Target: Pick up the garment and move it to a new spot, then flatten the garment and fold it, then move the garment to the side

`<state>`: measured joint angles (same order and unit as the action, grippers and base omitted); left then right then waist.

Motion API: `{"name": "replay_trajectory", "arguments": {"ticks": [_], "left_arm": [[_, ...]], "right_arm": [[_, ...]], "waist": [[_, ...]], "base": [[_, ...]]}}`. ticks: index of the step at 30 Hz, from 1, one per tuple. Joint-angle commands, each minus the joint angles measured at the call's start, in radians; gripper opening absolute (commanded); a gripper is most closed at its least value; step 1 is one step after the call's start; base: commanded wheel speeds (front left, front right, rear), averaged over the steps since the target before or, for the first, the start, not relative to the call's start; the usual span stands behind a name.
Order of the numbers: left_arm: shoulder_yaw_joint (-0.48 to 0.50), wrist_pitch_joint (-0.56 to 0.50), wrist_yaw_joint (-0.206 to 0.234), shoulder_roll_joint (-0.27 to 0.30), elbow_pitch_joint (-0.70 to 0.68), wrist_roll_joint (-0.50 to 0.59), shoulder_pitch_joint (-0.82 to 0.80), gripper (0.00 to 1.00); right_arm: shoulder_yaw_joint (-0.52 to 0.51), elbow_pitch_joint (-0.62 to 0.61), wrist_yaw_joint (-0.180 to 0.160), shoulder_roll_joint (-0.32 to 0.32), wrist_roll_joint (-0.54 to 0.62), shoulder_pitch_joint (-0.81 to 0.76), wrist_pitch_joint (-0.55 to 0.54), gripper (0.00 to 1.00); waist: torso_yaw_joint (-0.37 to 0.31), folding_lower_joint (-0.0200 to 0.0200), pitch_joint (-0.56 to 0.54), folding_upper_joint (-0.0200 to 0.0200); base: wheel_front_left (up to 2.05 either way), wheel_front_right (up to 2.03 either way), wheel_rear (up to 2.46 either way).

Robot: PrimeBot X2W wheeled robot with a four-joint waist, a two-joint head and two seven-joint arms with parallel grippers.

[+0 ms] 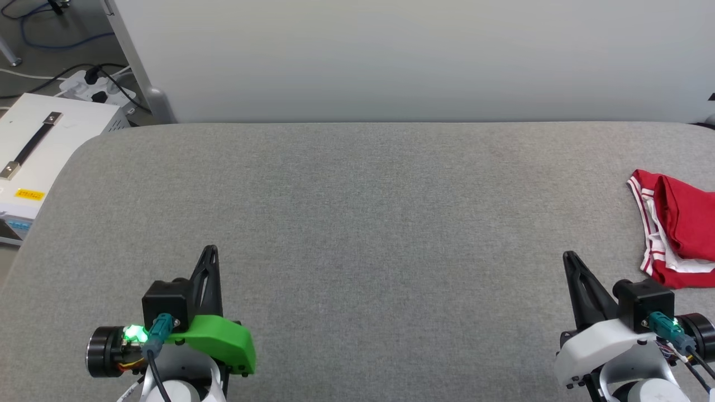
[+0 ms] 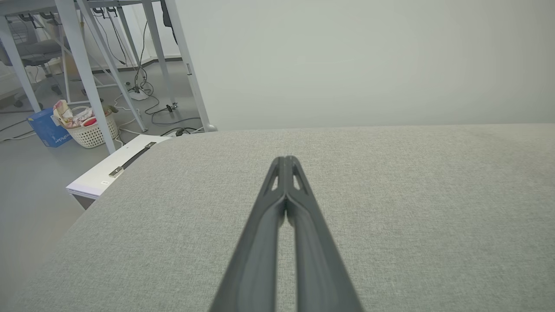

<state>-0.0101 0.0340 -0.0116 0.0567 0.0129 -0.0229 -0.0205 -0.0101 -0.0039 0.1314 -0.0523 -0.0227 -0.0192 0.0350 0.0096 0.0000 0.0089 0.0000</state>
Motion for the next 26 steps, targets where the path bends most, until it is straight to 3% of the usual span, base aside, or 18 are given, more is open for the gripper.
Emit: {"name": "replay_trajectory", "arguments": {"ticks": [1,26], "left_arm": [[0.004,-0.005,0.008,-0.005,-0.006,0.013,0.018,0.0],[0.01,-0.034,0.012,-0.006,-0.013,0.023,0.02,0.0]], "right_arm": [[0.003,0.003,-0.001,0.002,0.009,0.015,-0.006,0.0],[0.01,0.004,-0.001,0.002,0.023,0.019,-0.035,0.0]], "waist": [[-0.001,0.0,-0.001,0.0],[-0.01,0.0,-0.009,0.0]], "base": [[0.0,0.0,0.0],[0.0,0.0,0.0]]}}
